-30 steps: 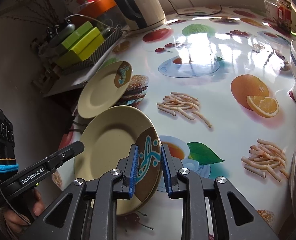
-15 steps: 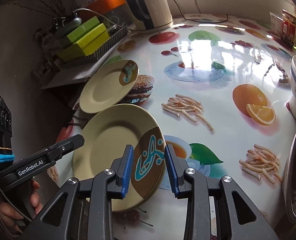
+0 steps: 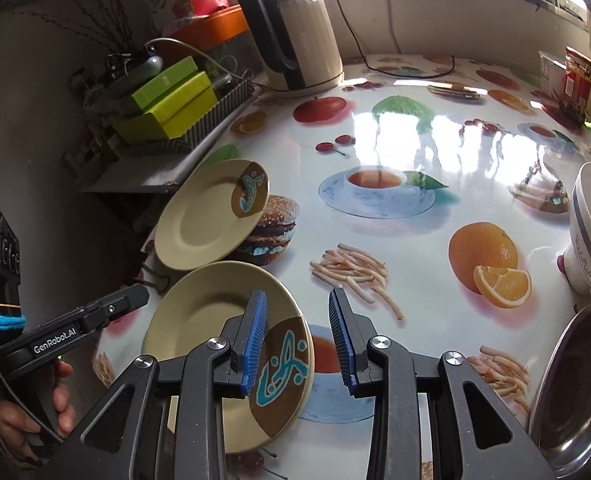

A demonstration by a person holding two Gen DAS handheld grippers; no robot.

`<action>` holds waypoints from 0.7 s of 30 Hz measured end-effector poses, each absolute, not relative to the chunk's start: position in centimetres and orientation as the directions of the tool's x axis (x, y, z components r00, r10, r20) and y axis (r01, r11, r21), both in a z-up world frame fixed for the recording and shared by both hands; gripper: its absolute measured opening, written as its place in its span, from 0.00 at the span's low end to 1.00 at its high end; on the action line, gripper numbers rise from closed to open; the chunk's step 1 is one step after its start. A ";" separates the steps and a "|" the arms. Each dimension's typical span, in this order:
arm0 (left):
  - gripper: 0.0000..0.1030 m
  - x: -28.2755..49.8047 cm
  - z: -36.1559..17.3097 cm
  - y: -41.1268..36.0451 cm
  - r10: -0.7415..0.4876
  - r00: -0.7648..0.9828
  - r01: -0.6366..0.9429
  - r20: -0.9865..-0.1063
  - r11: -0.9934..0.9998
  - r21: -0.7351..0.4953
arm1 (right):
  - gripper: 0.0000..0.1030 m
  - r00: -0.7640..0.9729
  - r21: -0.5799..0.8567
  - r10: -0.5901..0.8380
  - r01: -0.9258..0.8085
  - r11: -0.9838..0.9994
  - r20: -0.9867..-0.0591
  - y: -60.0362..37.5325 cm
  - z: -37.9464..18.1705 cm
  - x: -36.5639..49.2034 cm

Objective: Organize plates and bowls

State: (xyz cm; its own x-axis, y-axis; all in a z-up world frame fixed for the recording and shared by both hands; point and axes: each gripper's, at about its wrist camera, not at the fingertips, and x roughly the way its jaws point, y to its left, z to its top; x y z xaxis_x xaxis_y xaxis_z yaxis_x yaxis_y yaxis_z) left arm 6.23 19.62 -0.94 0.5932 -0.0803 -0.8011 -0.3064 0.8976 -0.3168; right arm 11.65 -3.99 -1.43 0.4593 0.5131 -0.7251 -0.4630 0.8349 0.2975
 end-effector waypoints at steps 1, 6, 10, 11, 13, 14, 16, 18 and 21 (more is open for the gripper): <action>0.35 6.4 -0.8 19.9 -0.071 0.596 -0.309 -0.800 0.899 -0.311 | 0.33 0.461 0.308 0.527 -0.470 0.827 -0.714 -3.9 -1.2 12.1; 0.35 7.6 0.6 21.4 -0.002 0.634 -0.304 -0.773 0.919 -0.252 | 0.41 0.504 0.275 0.546 -0.515 0.812 -0.669 -2.9 0.4 14.7; 0.38 8.8 1.0 22.8 0.033 0.636 -0.320 -0.771 0.921 -0.225 | 0.49 0.490 0.282 0.596 -0.571 0.771 -0.636 -2.0 1.4 16.9; 0.38 9.0 0.9 23.3 0.032 0.637 -0.328 -0.770 0.916 -0.233 | 0.52 0.470 0.289 0.606 -0.583 0.759 -0.642 -1.7 1.5 17.5; 0.38 9.5 0.6 23.9 0.026 0.637 -0.333 -0.770 0.911 -0.245 | 0.53 0.403 0.335 0.626 -0.588 0.737 -0.668 -1.1 1.2 19.0; 0.38 9.7 0.5 24.2 0.032 0.636 -0.343 -0.771 0.907 -0.245 | 0.53 0.374 0.361 0.629 -0.576 0.733 -0.682 -0.9 1.0 19.7; 0.38 10.0 0.1 24.7 0.026 0.632 -0.364 -0.774 0.892 -0.268 | 0.53 0.350 0.376 0.612 -0.547 0.748 -0.709 -0.4 0.3 21.0; 0.38 10.4 -0.5 25.3 -0.010 0.633 -0.360 -0.774 0.881 -0.306 | 0.53 0.393 0.343 0.603 -0.556 0.757 -0.694 -0.1 0.2 21.4; 0.38 11.1 -1.0 25.6 -0.009 0.628 -0.369 -0.778 0.877 -0.308 | 0.53 0.342 0.339 0.603 -0.585 0.737 -0.721 1.1 -0.7 22.6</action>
State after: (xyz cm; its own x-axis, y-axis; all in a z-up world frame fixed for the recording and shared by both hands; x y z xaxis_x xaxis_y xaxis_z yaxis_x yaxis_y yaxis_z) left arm 11.08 25.60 -1.03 0.6283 -0.0095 -0.7779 -0.3686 0.8769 -0.3084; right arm 22.58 1.07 -0.68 0.3422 0.6030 -0.7207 -0.5849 0.7369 0.3389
